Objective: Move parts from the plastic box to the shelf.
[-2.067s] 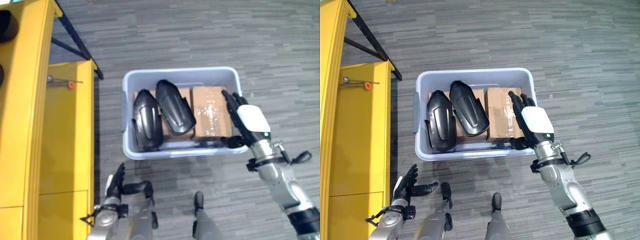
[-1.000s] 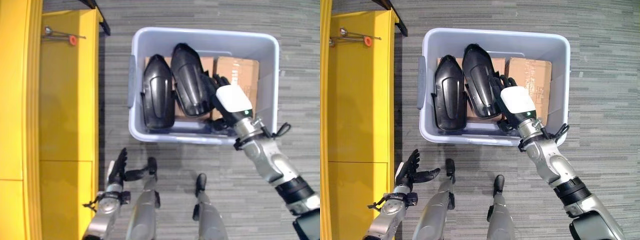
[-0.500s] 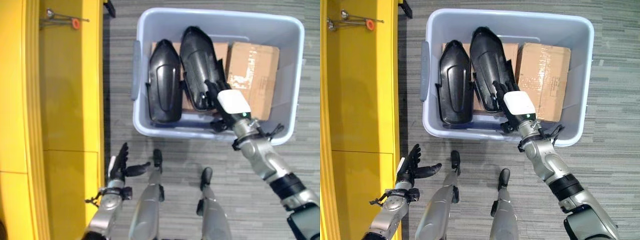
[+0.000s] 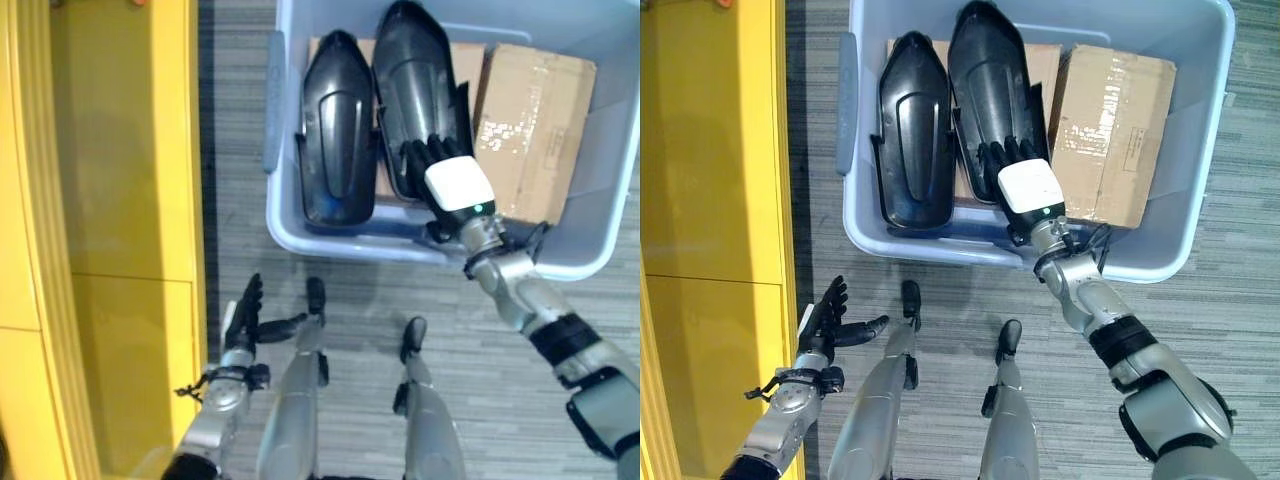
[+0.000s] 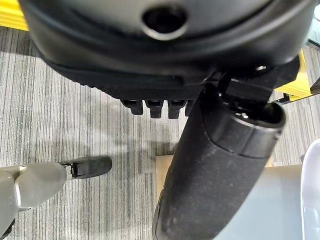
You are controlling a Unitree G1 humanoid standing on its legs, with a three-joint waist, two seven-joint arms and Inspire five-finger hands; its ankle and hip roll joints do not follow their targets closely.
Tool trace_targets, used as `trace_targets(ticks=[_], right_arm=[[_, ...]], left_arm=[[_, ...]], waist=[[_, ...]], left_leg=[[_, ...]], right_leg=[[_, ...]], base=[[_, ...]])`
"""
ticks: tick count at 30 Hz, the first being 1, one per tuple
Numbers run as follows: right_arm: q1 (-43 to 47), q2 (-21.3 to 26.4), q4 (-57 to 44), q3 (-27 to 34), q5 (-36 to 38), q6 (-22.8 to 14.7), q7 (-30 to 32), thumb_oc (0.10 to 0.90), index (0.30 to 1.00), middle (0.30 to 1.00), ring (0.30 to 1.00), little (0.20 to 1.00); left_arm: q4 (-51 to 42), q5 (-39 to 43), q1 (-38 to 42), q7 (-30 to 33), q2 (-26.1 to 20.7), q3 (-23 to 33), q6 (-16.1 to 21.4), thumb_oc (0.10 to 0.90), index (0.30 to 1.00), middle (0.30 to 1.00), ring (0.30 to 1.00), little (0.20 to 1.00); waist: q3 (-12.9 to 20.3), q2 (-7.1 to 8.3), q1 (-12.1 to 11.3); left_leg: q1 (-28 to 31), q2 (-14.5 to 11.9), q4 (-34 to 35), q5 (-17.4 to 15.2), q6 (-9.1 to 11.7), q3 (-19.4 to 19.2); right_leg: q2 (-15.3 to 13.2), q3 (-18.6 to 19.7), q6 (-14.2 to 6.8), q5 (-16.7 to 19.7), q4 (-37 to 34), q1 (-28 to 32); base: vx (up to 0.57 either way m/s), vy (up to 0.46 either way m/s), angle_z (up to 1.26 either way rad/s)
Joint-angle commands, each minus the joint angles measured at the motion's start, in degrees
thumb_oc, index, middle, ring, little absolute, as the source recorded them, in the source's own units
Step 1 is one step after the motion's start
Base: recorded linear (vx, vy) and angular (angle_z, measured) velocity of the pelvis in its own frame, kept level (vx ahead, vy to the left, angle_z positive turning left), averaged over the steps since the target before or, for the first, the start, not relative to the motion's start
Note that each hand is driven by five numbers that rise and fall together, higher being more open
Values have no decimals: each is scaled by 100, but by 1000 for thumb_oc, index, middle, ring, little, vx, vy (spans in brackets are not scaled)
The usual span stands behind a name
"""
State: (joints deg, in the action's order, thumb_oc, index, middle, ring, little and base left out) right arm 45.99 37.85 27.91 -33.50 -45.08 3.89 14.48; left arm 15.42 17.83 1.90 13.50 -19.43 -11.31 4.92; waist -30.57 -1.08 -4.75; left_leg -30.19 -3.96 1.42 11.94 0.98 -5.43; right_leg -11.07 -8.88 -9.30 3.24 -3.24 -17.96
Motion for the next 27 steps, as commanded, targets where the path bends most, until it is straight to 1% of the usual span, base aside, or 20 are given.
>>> trace_targets(ticks=[1, 5, 13, 16, 21, 23, 27], right_arm=[[483, 152, 552, -324, -69, 52, -299, 400, 300, 300, 300, 300], [444, 55, 742, -424, -155, 78, -347, 400, 300, 300, 300, 300], [116, -180, 618, -266, -226, 146, -324, 400, 300, 300, 300, 300], [-138, -342, 548, -71, -176, 218, -209, 400, 300, 300, 300, 300], [-465, -492, 357, 161, -73, 233, -116, 400, 300, 300, 300, 300], [-700, -579, 200, 278, -7, 217, -66, 400, 300, 300, 300, 300], [-1072, -639, -56, 516, 155, 174, 6, 400, 300, 300, 300, 300]], left_arm=[[-291, 206, 20, 134, -200, 13, 386, 900, 1000, 1000, 1000, 1000], [-251, 208, 136, 162, -173, -7, 373, 900, 1000, 1000, 1000, 1000], [-236, 181, 235, 215, -144, -13, 339, 900, 1000, 1000, 1000, 1000], [-206, 181, 252, 239, -112, -10, 317, 900, 1000, 1000, 1000, 1000], [-157, 142, 269, 254, -104, 11, 273, 900, 1000, 1000, 1000, 1000], [-88, 97, 282, 250, -98, 7, 239, 900, 1000, 1000, 1000, 1000], [-51, 63, 228, 222, -95, 40, 199, 900, 1000, 1000, 1000, 1000]], waist=[[78, 5, -102], [78, 0, -99], [78, 29, -48], [78, 39, -13], [78, 56, 22], [79, 61, 36], [212, 87, 44]], left_leg=[[-47, -315, -382, -218, 304, 131], [-24, -312, -332, -197, 297, 144], [154, -324, -233, -208, 279, 146], [307, -336, -159, -195, 281, 143], [498, -331, -77, -189, 281, 146], [661, -336, -20, -174, 289, 144], [845, -345, 61, -169, 295, 152]], right_leg=[[-253, 147, 163, 251, 726, -460], [-232, 148, 174, 251, 722, -470], [-213, 172, 174, 211, 699, -361], [-216, 164, 168, 210, 656, -241], [-214, 166, 161, 198, 609, -93], [-212, 159, 154, 203, 560, 50], [-195, 129, 147, 206, 495, 217]], base=[[0, 0, 0], [9, 4, -3], [0, 0, 0], [0, 0, 0], [0, 1, 2], [-4, 1, 2], [-1, -2, 2]])
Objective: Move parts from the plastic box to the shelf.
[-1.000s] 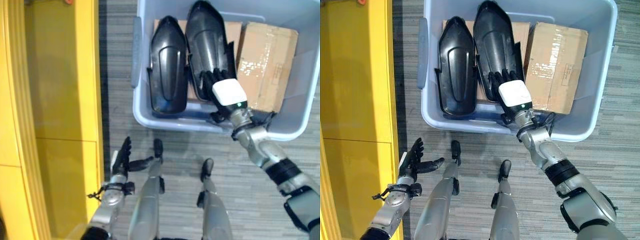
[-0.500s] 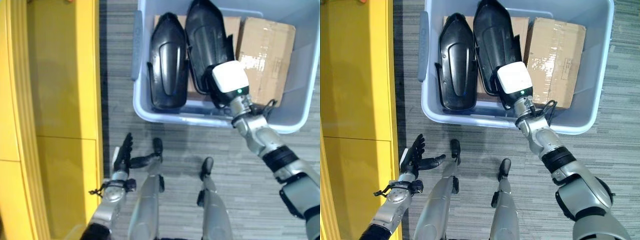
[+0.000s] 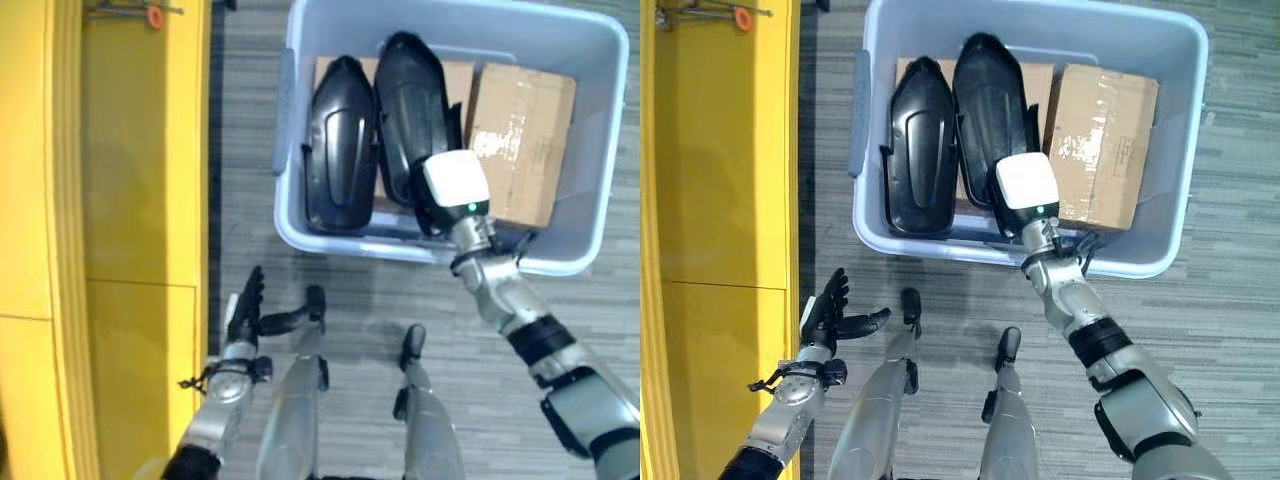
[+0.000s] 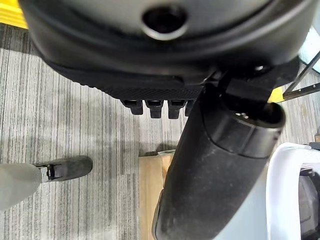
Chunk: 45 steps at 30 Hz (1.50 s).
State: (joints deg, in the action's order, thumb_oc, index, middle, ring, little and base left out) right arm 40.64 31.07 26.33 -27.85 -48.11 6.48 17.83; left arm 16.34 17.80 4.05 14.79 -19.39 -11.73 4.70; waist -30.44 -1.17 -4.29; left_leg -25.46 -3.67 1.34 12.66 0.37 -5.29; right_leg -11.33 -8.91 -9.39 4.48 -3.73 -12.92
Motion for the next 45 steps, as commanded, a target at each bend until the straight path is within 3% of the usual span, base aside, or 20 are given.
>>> trace_targets(ticks=[1, 14, 19, 29, 38, 45], right_arm=[[-650, 30, -18, 25, 499, -107, -318, 400, 300, 300, 300, 300], [-1942, 116, -1665, 913, 942, -464, -274, 400, 300, 300, 300, 300], [-2281, 253, -2384, 1331, 1009, -633, -265, 400, 300, 300, 300, 300], [-2712, 439, -3289, 1859, 898, -901, -345, 400, 300, 300, 300, 300], [-2892, 459, -3553, 1897, 919, -1079, -446, 400, 300, 300, 300, 300], [-2861, 551, -3733, 1776, 954, -1239, -549, 400, 300, 300, 300, 300]], left_arm=[[-121, 45, 2, 82, -101, 94, 208, 900, 1000, 1000, 1000, 1000], [60, -209, -316, -101, -154, 288, 30, 900, 1000, 1000, 1000, 1000], [188, -283, -521, -225, -162, 456, -41, 900, 1000, 1000, 1000, 1000], [274, -502, -856, -486, -127, 650, -126, 900, 1000, 1000, 1000, 1000], [350, -538, -1069, -560, -13, 771, -145, 900, 1000, 1000, 1000, 1000], [302, -534, -1311, -623, 109, 837, -165, 900, 1000, 1000, 1000, 1000]], waist=[[231, 101, 7], [897, 273, 127], [1352, 408, 210], [2085, 506, 316], [2448, 487, 388], [2526, 342, 455]], left_leg=[[423, -375, 95, -242, 355, 143], [1163, -472, 366, -297, 394, 107], [1457, -527, 366, -416, 401, 20], [2003, -652, 366, -588, 405, -119], [2334, -830, 366, -636, 437, -234], [2645, -1097, 366, -536, 498, -306]], right_leg=[[-168, 131, 154, 87, 525, -239], [-109, 95, 109, 162, 173, 479], [-61, 157, 73, 211, -16, 798], [-16, 261, 57, 103, -25, 1260], [117, 445, 109, -27, 13, 1447], [422, 636, 299, -468, 526, 1466]], base=[[0, 0, 0], [7, -3, 0], [29, -13, -6], [42, -12, -6], [18, -41, -11], [-20, -91, -17]])
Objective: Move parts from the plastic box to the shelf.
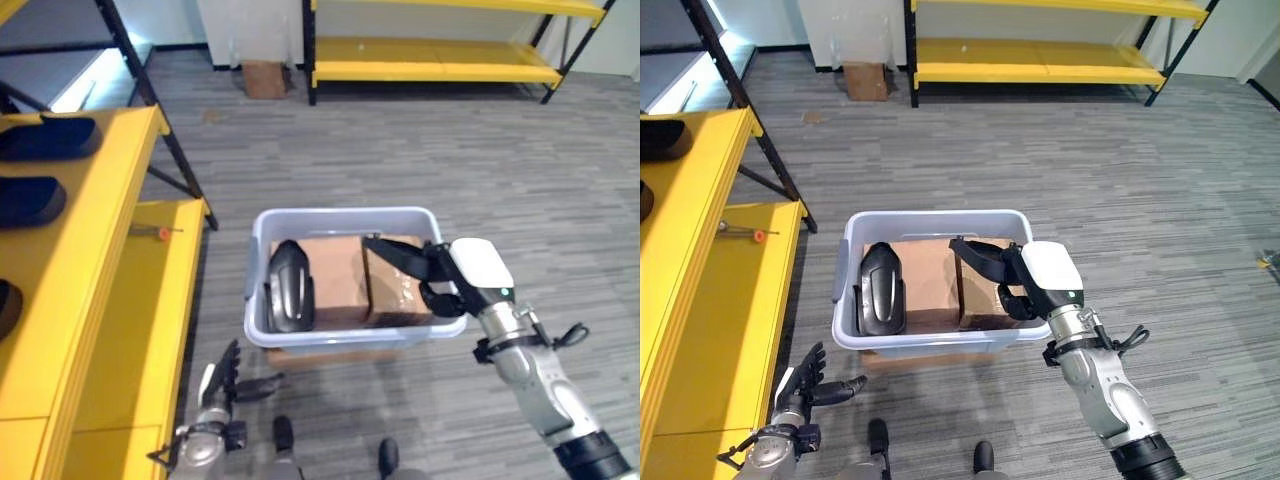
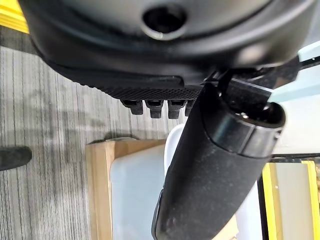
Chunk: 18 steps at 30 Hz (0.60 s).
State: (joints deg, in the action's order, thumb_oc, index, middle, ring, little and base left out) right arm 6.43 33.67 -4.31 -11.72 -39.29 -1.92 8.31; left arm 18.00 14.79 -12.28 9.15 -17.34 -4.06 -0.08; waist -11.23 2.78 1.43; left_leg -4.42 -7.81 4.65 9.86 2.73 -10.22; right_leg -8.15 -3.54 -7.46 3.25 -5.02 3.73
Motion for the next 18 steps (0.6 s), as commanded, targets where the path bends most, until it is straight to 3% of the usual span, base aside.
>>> trace_targets(ticks=[1, 4, 5, 8, 10, 13, 15, 17, 18], right_arm=[[608, 315, -673, 124, 74, -413, 399, 400, 300, 300, 300, 300], [813, 401, -679, -10, 82, -458, 405, 400, 300, 300, 300, 300], [1040, 472, -749, -129, 122, -510, 401, 400, 300, 300, 300, 300], [1165, 529, -823, -136, 182, -541, 445, 400, 300, 300, 300, 300], [1285, 594, -973, -86, 282, -579, 526, 400, 300, 300, 300, 300], [1319, 640, -952, -72, 259, -582, 570, 400, 300, 300, 300, 300], [1355, 684, -991, -21, 224, -550, 639, 400, 300, 300, 300, 300], [1303, 640, -1043, 3, 316, -573, 664, 400, 300, 300, 300, 300], [1248, 639, -1107, 59, 344, -584, 699, 400, 300, 300, 300, 300]], left_arm=[[142, -224, 305, -46, -98, 82, 313, 900, 1000, 1000, 1000, 1000], [168, -195, 261, -3, -89, 133, 313, 900, 1000, 1000, 1000, 1000], [178, -107, 211, 39, -44, 189, 322, 900, 1000, 1000, 1000, 1000], [185, -56, 209, 92, -14, 229, 315, 900, 1000, 1000, 1000, 1000], [244, 37, 218, 137, 29, 218, 313, 900, 1000, 1000, 1000, 1000], [241, 41, 207, 127, 34, 182, 318, 900, 1000, 1000, 1000, 1000], [259, 71, 234, 126, 12, 192, 347, 900, 1000, 1000, 1000, 1000], [254, 82, 243, 131, 45, 188, 371, 900, 1000, 1000, 1000, 1000], [294, 99, 272, 126, 59, 161, 355, 900, 1000, 1000, 1000, 1000]], waist=[[586, -67, -115], [499, -115, -128], [391, -134, -189], [313, -170, -220], [131, -237, -373], [27, -277, -394], [-98, -187, -489], [-98, -82, -518], [-81, -59, -481]], left_leg=[[558, -731, 35, -224, 268, 193], [579, -866, 35, -115, 298, 206], [498, -1034, 35, 96, 333, 281], [339, -1164, 35, 296, 372, 412], [48, -1212, 35, 682, 440, 624], [-171, -1128, 35, 889, 468, 777], [-130, -777, -193, 747, 322, 758], [-144, -485, -918, 152, 159, 924], [-170, -430, -1151, -36, 115, 796]], right_leg=[[169, 113, 149, -416, 776, -231], [368, 173, 261, -595, 1089, -384], [612, 175, 392, -725, 1328, -559], [776, 71, 496, -805, 1481, -696], [861, -177, 588, -819, 1493, -762], [816, -415, 615, -778, 1456, -765], [600, -629, 633, -611, 1257, -736], [436, -689, 635, -392, 1037, -734], [370, -802, 635, -307, 925, -723]], base=[[-61, -121, -9], [-92, -162, -10], [-146, -279, -22], [-122, -242, -12], [-183, -281, 22], [-128, -131, 62], [-158, -99, 63], [-131, -85, 66], [-111, -80, 74]])
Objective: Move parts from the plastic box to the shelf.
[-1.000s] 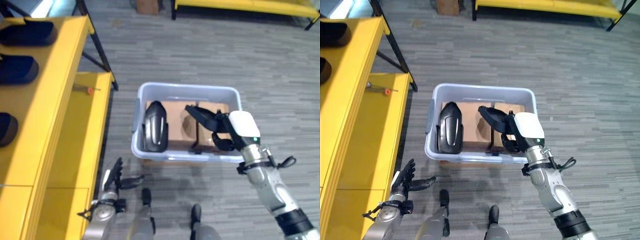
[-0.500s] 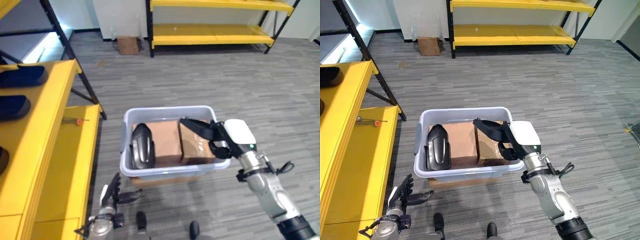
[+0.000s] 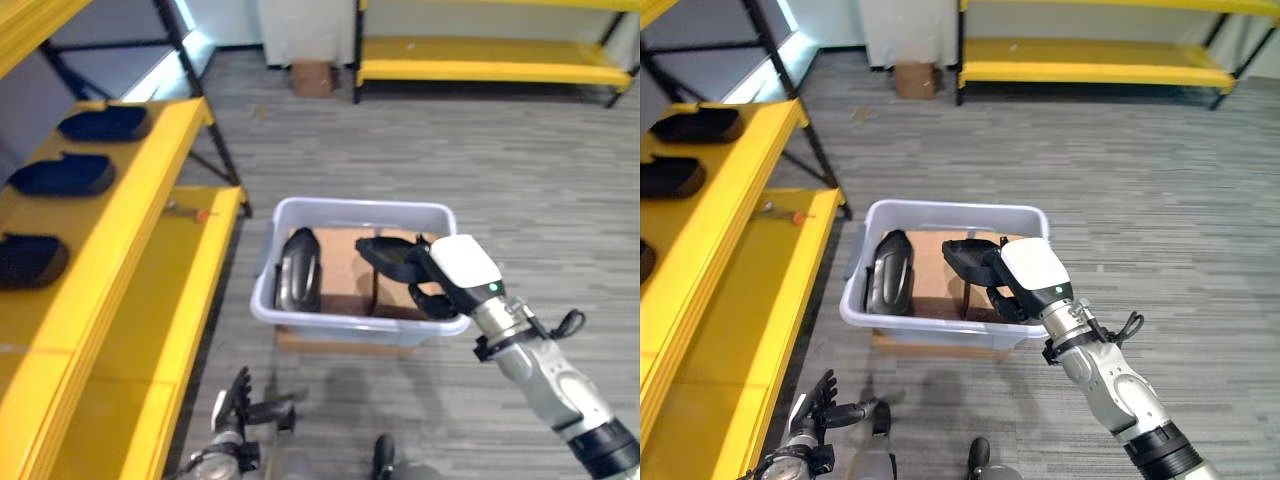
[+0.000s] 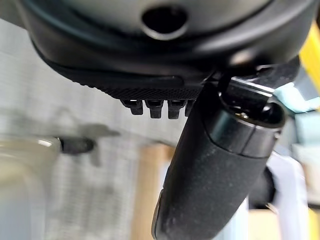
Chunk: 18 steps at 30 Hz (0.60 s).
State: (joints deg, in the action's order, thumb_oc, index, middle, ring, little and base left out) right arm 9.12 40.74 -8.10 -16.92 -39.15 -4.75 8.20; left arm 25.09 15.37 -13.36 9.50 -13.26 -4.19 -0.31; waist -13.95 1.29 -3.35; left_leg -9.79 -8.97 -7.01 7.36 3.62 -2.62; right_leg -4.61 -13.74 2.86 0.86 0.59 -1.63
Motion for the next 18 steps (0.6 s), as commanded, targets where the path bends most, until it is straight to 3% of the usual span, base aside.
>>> trace_targets(ticks=[1, 2, 3, 7, 8, 10, 12, 18], right_arm=[[925, -64, -765, 617, 322, -311, 717, 400, 300, 300, 300, 300], [920, -63, -769, 624, 322, -311, 716, 400, 300, 300, 300, 300], [653, -4, -812, 844, 218, -226, 876, 400, 300, 300, 300, 300], [290, -2, -955, 1292, 165, -134, 1027, 400, 300, 300, 300, 300], [134, -9, -1129, 1621, 79, -114, 1122, 400, 300, 300, 300, 300], [-19, -9, -1210, 1825, -20, -79, 1144, 400, 300, 300, 300, 300], [-156, 65, -1373, 2287, -343, 4, 1270, 400, 300, 300, 300, 300], [-113, 152, -1553, 2467, -716, 29, 1275, 400, 300, 300, 300, 300]], left_arm=[[-442, 71, 404, 86, -330, 133, 368, 900, 1000, 1000, 1000, 1000], [-445, 72, 405, 86, -332, 130, 366, 900, 1000, 1000, 1000, 1000], [-444, 114, 548, 6, -330, -37, 319, 900, 1000, 1000, 1000, 1000], [-520, 41, 627, -39, -328, -160, 312, 900, 1000, 1000, 1000, 1000], [-560, -70, 574, -113, -282, -164, 298, 900, 1000, 1000, 1000, 1000], [-561, -114, 528, -140, -271, -146, 270, 900, 1000, 1000, 1000, 1000], [-572, -162, 410, -171, -234, -3, 270, 900, 1000, 1000, 1000, 1000], [-498, -252, 263, -163, -200, 215, 241, 900, 1000, 1000, 1000, 1000]], waist=[[215, 102, 63], [224, 104, 69], [422, 63, 365], [547, -77, 549], [666, -171, 655], [740, -205, 651], [850, -260, 555], [843, -86, 379]], left_leg=[[452, -376, -130, 78, 13, -266], [424, -370, -139, 90, 5, -256], [942, -808, -777, -156, 166, -1142], [1327, -831, -714, -333, 288, -1162], [1458, -782, -55, -498, 325, -1323], [1614, -749, 350, -428, 329, -1392], [1811, -403, 1129, -622, 209, -1339], [1777, -14, 1201, -881, 14, -1236]], right_leg=[[-20, 75, -392, -76, 326, -175], [-24, 64, -390, -53, 309, -184], [-63, -439, -380, -161, 194, -127], [-181, -885, -445, -157, 216, -82], [-321, -1069, -591, -67, 220, -32], [-364, -1099, -636, -25, 196, 10], [-611, -1196, -847, 187, 136, 34], [-955, -1253, -1151, 656, 20, 42]], base=[[-78, -42, 56], [-16, -56, 125], [17, -6, 212], [12, 120, 166], [51, 230, 86], [39, 243, 115], [11, 375, 85], [-44, 208, 24]])
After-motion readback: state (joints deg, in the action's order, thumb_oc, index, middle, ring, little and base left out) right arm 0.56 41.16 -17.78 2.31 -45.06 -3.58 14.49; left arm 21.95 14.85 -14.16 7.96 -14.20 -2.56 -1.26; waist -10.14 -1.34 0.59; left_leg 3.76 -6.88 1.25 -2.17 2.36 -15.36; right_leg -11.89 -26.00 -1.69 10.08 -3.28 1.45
